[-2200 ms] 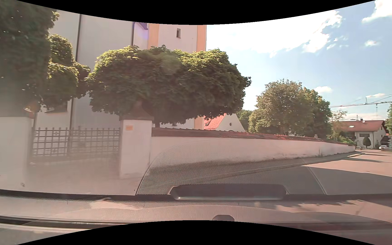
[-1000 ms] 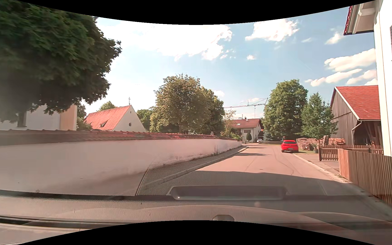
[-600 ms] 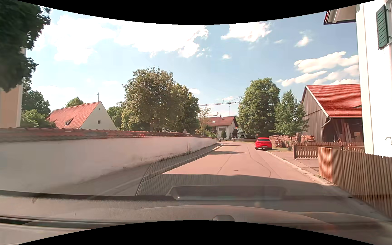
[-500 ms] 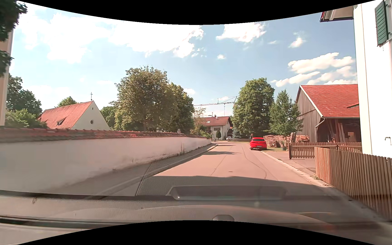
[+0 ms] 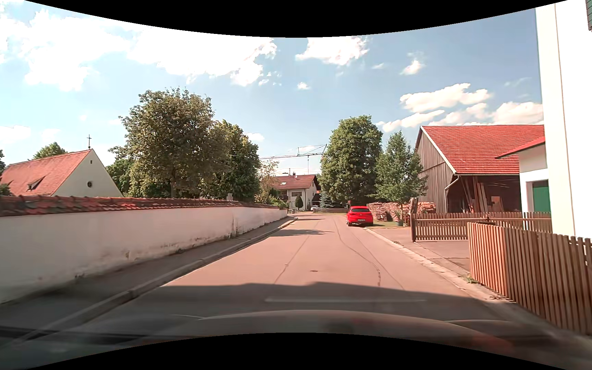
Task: Follow the waypoints while adhering to traffic rules and regulations
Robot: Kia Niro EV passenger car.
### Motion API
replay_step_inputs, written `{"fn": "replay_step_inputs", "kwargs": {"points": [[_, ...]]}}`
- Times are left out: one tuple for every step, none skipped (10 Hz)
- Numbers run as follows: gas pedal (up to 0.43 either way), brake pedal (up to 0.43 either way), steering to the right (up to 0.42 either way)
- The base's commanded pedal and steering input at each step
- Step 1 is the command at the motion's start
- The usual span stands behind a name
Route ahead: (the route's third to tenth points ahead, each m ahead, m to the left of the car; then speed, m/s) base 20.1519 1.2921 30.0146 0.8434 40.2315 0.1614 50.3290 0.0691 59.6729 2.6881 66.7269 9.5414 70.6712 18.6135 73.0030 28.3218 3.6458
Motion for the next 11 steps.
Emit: {"fn": "replay_step_inputs", "kwargs": {"points": [[0.110, 0.000, 0.105], [0.110, 0.000, 0.071], [0.110, 0.000, 0.049], [0.110, 0.000, 0.042], [0.110, 0.000, 0.033], [0.110, 0.000, 0.020], [0.110, 0.000, 0.011], [0.110, 0.000, 0.002], [0.110, 0.000, -0.006], [0.110, 0.000, -0.011], [0.110, 0.000, -0.016]]}}
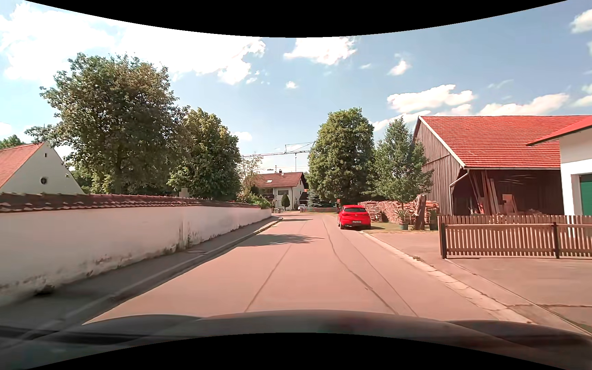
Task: Follow the waypoints while adhering to traffic rules and regulations
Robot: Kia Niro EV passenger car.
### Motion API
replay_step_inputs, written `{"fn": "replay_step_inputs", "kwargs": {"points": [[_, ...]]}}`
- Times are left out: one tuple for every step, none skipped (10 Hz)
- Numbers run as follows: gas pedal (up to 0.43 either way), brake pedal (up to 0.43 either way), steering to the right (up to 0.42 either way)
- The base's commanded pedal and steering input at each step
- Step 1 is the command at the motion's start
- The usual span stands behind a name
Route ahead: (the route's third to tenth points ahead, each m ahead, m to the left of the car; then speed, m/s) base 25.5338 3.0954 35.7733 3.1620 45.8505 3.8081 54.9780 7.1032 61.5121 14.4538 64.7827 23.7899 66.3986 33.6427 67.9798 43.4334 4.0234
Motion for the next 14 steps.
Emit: {"fn": "replay_step_inputs", "kwargs": {"points": [[0.110, 0.000, -0.018], [0.110, 0.000, -0.019], [0.110, 0.000, -0.020], [0.110, 0.000, -0.020], [0.110, 0.000, -0.020], [0.118, 0.000, -0.020], [0.118, 0.000, -0.020], [0.118, 0.000, -0.020], [0.118, 0.000, -0.020], [0.118, 0.000, -0.020], [0.118, 0.000, -0.020], [0.118, 0.000, -0.019], [0.118, 0.000, -0.018], [0.118, 0.000, -0.016]]}}
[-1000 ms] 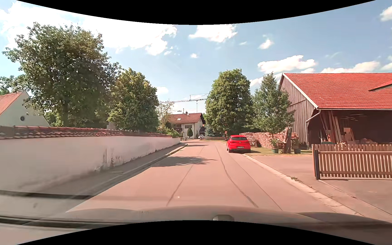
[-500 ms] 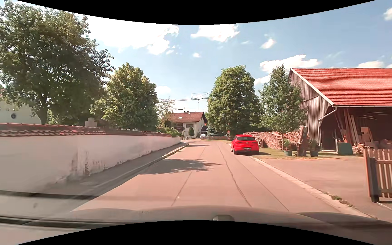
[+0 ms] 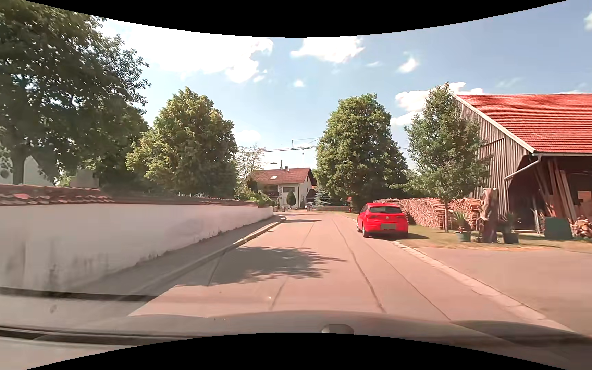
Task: Follow the waypoints while adhering to traffic rules and regulations
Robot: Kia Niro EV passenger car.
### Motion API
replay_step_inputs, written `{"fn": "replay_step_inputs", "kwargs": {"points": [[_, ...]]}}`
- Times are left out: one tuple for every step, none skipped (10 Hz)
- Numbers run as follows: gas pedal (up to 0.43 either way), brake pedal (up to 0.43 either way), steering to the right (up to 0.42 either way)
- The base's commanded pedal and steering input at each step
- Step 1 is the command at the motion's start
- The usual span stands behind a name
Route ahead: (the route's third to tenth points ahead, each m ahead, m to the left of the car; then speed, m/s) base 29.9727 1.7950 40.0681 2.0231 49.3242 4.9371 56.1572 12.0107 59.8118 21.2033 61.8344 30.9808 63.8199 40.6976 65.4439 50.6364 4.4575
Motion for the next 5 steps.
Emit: {"fn": "replay_step_inputs", "kwargs": {"points": [[0.110, 0.000, -0.014], [0.110, 0.000, -0.014], [0.110, 0.000, -0.013], [0.110, 0.000, -0.011], [0.110, 0.000, -0.008]]}}
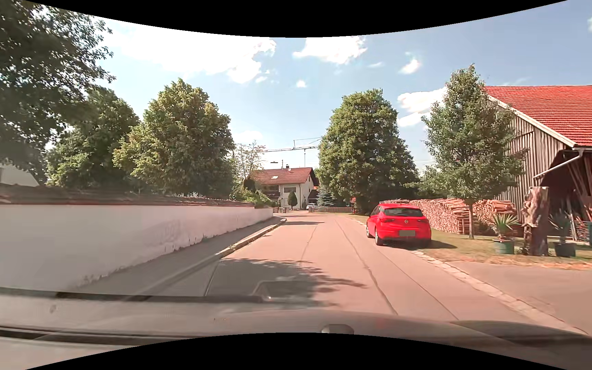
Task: Follow the waypoints while adhering to traffic rules and regulations
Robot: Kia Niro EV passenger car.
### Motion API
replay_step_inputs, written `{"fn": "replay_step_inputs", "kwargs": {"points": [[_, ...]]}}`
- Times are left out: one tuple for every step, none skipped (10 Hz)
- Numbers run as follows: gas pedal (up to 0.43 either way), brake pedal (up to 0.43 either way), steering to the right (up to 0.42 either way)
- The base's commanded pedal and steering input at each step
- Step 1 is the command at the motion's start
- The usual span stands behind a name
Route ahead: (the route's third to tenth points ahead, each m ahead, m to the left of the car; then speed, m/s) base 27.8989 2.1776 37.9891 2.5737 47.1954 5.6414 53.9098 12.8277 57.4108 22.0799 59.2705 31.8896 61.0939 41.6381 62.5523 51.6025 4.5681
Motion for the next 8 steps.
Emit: {"fn": "replay_step_inputs", "kwargs": {"points": [[0.110, 0.000, -0.006], [0.110, 0.000, -0.005], [0.110, 0.000, -0.003], [0.110, 0.000, -0.002], [0.110, 0.000, 0.000], [0.118, 0.000, 0.003], [0.118, 0.000, 0.009], [0.118, 0.000, 0.012]]}}
